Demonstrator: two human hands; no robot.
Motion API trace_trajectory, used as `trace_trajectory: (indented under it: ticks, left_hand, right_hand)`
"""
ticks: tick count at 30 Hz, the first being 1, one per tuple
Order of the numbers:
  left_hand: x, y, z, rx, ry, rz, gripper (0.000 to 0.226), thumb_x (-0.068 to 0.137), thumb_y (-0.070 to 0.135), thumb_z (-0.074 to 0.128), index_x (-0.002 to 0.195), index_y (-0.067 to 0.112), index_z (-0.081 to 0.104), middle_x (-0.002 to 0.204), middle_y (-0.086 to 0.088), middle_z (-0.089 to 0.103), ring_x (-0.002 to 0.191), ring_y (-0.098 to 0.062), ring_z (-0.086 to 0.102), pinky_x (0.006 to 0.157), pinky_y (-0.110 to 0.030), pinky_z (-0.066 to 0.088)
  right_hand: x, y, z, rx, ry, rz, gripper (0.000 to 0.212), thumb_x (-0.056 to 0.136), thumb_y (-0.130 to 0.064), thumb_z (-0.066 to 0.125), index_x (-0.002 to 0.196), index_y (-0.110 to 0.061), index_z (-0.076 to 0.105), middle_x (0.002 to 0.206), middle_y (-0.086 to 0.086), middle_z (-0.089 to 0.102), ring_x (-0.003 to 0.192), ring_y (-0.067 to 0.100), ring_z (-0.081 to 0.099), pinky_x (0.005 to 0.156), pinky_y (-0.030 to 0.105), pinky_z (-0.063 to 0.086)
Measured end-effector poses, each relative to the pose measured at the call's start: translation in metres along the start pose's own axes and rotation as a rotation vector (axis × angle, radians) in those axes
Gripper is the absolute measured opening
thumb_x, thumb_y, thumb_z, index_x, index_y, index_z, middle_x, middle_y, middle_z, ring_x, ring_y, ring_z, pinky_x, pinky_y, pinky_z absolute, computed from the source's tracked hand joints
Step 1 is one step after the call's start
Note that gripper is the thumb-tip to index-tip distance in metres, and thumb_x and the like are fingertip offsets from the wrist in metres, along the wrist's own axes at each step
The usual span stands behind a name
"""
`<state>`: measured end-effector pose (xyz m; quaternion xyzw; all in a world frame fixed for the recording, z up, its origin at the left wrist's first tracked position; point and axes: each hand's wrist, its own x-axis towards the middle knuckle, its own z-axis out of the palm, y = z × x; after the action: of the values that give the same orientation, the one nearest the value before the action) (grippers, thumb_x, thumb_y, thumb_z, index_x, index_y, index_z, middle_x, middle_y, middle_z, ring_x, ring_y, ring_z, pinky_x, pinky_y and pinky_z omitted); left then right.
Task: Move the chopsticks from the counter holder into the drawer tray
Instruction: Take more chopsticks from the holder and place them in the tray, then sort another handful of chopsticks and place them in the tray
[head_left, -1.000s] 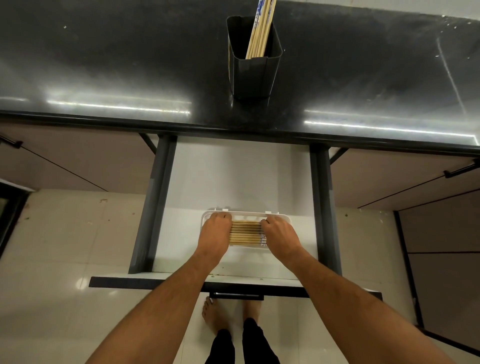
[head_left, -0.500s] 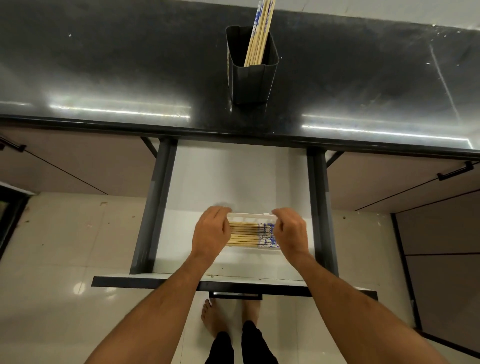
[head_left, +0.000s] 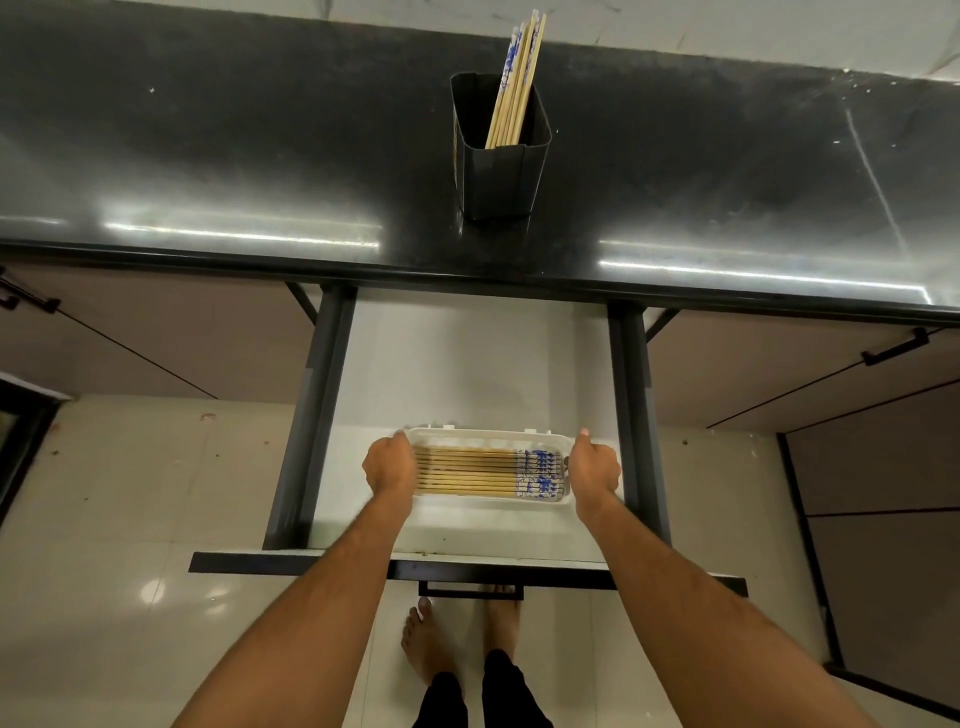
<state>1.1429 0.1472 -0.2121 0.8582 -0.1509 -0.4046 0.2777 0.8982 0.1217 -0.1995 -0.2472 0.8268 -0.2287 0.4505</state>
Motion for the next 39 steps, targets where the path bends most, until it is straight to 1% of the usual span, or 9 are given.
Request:
trace_trajectory:
  ticks: [7,12,15,18,21,25,30,35,39]
  left_hand:
    - [-0.005,0.002,0.000,-0.009,-0.037,-0.007,0.031,0.105,0.024,0.042,0.087,0.007,0.060,0.085,-0.009,0.061,0.070,-0.017,0.055,0.052,-0.028,0.040]
    - [-0.005,0.003,-0.005,0.031,-0.090,0.029,0.033,0.105,0.028,0.041,0.092,0.007,0.063,0.099,-0.013,0.067,0.084,-0.023,0.061,0.071,-0.035,0.050]
    - [-0.011,0.008,-0.012,0.118,-0.105,0.184,0.036,0.103,0.033,0.042,0.105,0.007,0.067,0.107,-0.011,0.069,0.093,-0.024,0.064,0.080,-0.038,0.054]
    - [-0.020,0.022,-0.020,0.276,-0.086,0.413,0.035,0.102,0.037,0.045,0.121,0.011,0.060,0.121,-0.008,0.062,0.105,-0.021,0.057,0.088,-0.035,0.048]
    - [-0.028,0.050,-0.028,0.395,-0.016,0.601,0.041,0.100,0.033,0.048,0.133,0.009,0.053,0.128,-0.009,0.058,0.116,-0.024,0.054,0.100,-0.039,0.044]
    - [-0.046,0.098,-0.040,0.355,0.056,0.822,0.042,0.098,0.025,0.052,0.136,0.007,0.052,0.133,-0.011,0.059,0.123,-0.026,0.054,0.107,-0.036,0.041]
    - [-0.064,0.173,-0.056,0.282,0.115,1.025,0.048,0.099,0.027,0.051,0.141,0.006,0.048,0.139,-0.012,0.056,0.131,-0.028,0.050,0.111,-0.040,0.039]
    - [-0.084,0.246,-0.063,0.251,0.237,1.214,0.037,0.100,0.029,0.055,0.131,0.008,0.055,0.126,-0.009,0.062,0.119,-0.026,0.058,0.106,-0.039,0.044]
    - [-0.090,0.301,-0.062,0.281,0.284,1.345,0.038,0.099,0.029,0.054,0.131,0.010,0.053,0.124,-0.005,0.061,0.116,-0.019,0.058,0.109,-0.040,0.046]
  right_hand:
    - [-0.006,-0.003,0.005,-0.127,-0.007,-0.062,0.042,0.109,-0.041,0.038,0.097,-0.009,0.062,0.097,0.014,0.071,0.089,0.030,0.073,0.085,0.046,0.062]
    - [-0.009,-0.006,0.004,-0.235,-0.049,-0.134,0.049,0.109,-0.043,0.035,0.102,-0.005,0.065,0.097,0.014,0.071,0.090,0.029,0.073,0.086,0.043,0.062]
    - [-0.011,-0.010,0.001,-0.313,-0.060,-0.221,0.048,0.109,-0.043,0.036,0.098,-0.006,0.065,0.092,0.012,0.071,0.080,0.023,0.072,0.070,0.032,0.061]
    - [-0.018,-0.023,-0.004,-0.384,-0.027,-0.332,0.043,0.108,-0.042,0.039,0.085,-0.013,0.061,0.084,0.007,0.068,0.070,0.014,0.066,0.055,0.021,0.048]
    - [-0.027,-0.045,-0.009,-0.465,0.026,-0.487,0.040,0.108,-0.041,0.040,0.086,-0.013,0.058,0.088,0.007,0.063,0.083,0.020,0.063,0.069,0.028,0.051]
    - [-0.040,-0.085,-0.018,-0.540,0.101,-0.724,0.029,0.107,-0.040,0.043,0.094,-0.016,0.053,0.098,0.005,0.058,0.089,0.018,0.050,0.077,0.029,0.040]
    - [-0.065,-0.155,-0.037,-0.569,0.219,-1.009,0.036,0.107,-0.035,0.045,0.123,-0.006,0.059,0.117,0.008,0.060,0.105,0.019,0.054,0.091,0.028,0.044]
    - [-0.086,-0.227,-0.054,-0.687,0.342,-1.180,0.051,0.108,-0.040,0.042,0.142,-0.003,0.050,0.135,0.013,0.059,0.127,0.027,0.055,0.108,0.036,0.048]
    - [-0.085,-0.278,-0.058,-0.727,0.423,-1.303,0.050,0.106,-0.042,0.045,0.141,-0.007,0.051,0.137,0.010,0.060,0.128,0.024,0.056,0.108,0.036,0.049]
